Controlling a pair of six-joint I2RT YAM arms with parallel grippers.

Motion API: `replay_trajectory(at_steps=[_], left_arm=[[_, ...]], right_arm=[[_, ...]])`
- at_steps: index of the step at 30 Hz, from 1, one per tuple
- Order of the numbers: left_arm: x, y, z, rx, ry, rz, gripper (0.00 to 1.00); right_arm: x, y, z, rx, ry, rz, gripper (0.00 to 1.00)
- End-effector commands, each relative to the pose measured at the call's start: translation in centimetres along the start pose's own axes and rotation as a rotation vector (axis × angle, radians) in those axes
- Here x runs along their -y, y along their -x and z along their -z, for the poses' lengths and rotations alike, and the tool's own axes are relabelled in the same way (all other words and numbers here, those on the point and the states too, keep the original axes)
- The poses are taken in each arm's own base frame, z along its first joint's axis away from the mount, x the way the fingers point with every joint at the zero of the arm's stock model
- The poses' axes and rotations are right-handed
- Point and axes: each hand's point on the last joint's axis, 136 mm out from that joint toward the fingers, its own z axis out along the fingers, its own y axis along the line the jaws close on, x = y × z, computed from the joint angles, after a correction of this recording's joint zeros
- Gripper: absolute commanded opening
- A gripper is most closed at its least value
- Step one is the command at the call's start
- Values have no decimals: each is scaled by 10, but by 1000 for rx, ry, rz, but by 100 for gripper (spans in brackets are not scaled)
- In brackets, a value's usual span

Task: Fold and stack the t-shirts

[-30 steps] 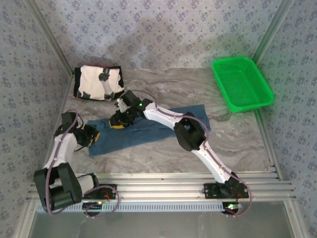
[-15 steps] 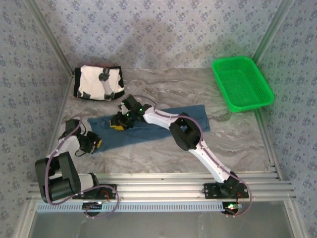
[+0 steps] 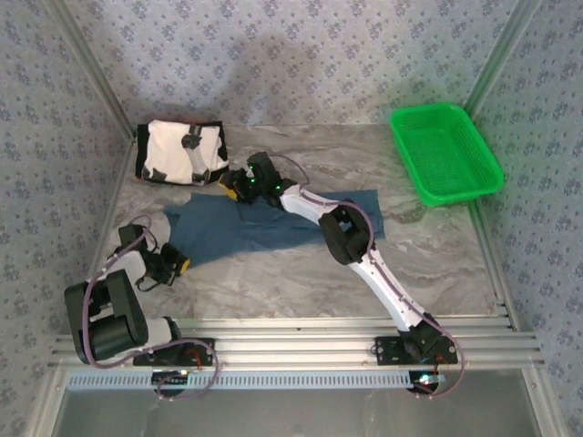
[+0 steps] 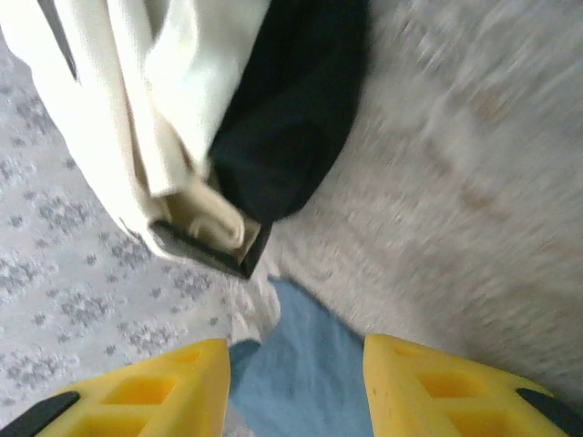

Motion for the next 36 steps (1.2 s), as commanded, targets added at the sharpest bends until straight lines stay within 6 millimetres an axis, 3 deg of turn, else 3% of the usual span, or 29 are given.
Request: replay_trajectory(at_steps=[1,6,10,13,17,20,23,29,36], left_arm=[[-57,-20,-2,-45,215,56,7],[-56,-20,6,-19,214,67,8],[-46,-12,18,22,204,50,8],[-10,-2,33,76,118,11,11],[63,-11,44,109,-11,-124,15],[110,-36,36,73,-96,-217,15],[133,-62,16,23,-136,-268,15],[142,-93,-28,-42,-117,-339,13],[119,-101,-51,-67,-23,-357,12]], right_arm=[[-12,24,23,69,10,11,46],[-47,7,75,-6,-30,136,52],[-31,-13,140,-59,-195,228,55],[-7,-42,185,-150,-331,265,59],[37,-75,228,-209,-368,157,62],[63,-91,241,-221,-352,87,62],[76,-96,240,-204,-302,23,62],[93,-90,230,-153,-281,-31,63],[97,-69,226,-94,-270,-40,63]])
